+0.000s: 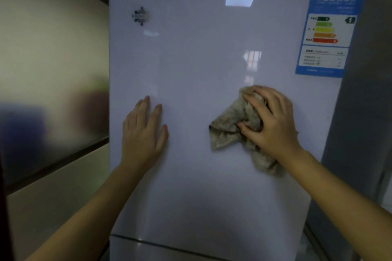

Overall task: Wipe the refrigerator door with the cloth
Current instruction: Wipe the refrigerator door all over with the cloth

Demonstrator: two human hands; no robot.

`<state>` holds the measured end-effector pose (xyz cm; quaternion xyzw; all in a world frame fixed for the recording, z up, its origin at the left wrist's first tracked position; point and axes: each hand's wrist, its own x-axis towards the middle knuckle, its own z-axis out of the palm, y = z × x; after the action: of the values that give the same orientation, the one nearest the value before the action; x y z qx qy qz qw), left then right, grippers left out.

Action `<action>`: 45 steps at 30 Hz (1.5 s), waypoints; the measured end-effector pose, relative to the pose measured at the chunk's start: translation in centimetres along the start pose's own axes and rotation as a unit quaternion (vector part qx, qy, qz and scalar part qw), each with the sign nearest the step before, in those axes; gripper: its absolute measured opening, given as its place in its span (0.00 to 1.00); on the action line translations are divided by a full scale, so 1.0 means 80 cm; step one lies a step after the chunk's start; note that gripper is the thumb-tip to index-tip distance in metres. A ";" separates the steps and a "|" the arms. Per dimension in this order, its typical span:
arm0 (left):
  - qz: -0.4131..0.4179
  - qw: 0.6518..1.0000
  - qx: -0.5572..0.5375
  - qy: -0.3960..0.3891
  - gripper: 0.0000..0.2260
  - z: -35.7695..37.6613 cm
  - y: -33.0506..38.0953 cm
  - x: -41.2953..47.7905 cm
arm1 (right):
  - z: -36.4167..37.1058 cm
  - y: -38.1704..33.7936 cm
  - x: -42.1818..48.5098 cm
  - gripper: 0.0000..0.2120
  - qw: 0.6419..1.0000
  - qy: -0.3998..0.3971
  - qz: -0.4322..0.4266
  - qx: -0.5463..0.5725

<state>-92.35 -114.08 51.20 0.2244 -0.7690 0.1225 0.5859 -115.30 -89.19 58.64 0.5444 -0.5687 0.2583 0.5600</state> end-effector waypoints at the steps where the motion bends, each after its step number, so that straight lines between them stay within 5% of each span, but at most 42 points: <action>1: 0.004 1.000 0.000 0.000 0.24 0.002 -0.005 0.000 | 0.009 -0.010 0.012 0.30 1.000 0.005 0.002 0.004; 6: 0.026 0.999 -0.015 -0.013 0.25 0.012 -0.019 -0.005 | 0.055 -0.059 0.015 0.27 0.997 -0.024 -0.073 0.007; 12: 0.046 0.997 -0.053 -0.028 0.26 0.010 -0.026 -0.008 | 0.057 -0.082 -0.010 0.22 0.999 -0.015 -0.039 -0.002; 18: 0.031 0.988 -0.143 -0.040 0.22 -0.003 -0.009 -0.029 | 0.025 -0.114 -0.052 0.24 0.990 -0.080 0.105 0.047; 23: 0.023 0.958 -0.265 -0.110 0.20 -0.006 0.024 -0.104 | -0.026 -0.169 -0.138 0.24 0.943 -0.117 0.297 0.091; 27: -0.030 0.878 -0.386 -0.281 0.21 -0.014 0.056 -0.203 | -0.093 -0.234 -0.247 0.22 0.862 -0.139 0.480 0.091; 33: -0.124 0.689 -0.425 -0.574 0.21 -0.014 0.083 -0.396 | -0.232 -0.390 -0.401 0.21 0.679 -0.163 0.716 0.009; 37: -0.091 0.597 -0.385 -0.698 0.08 -0.047 0.104 -0.486 | -0.322 -0.511 -0.475 0.18 0.562 -0.129 0.814 -0.072; 41: -0.038 0.510 -0.340 -0.790 0.12 -0.088 0.121 -0.545 | -0.390 -0.629 -0.511 0.18 0.445 -0.076 0.882 -0.134; 45: 0.048 0.465 -0.284 -0.837 0.17 -0.131 0.136 -0.587 | -0.435 -0.722 -0.515 0.17 0.379 -0.044 0.909 -0.165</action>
<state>-78.82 -90.47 10.04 0.0041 -0.8936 -0.3212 -0.3135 -59.50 -60.01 10.85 -0.3912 -0.7782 0.4895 0.0419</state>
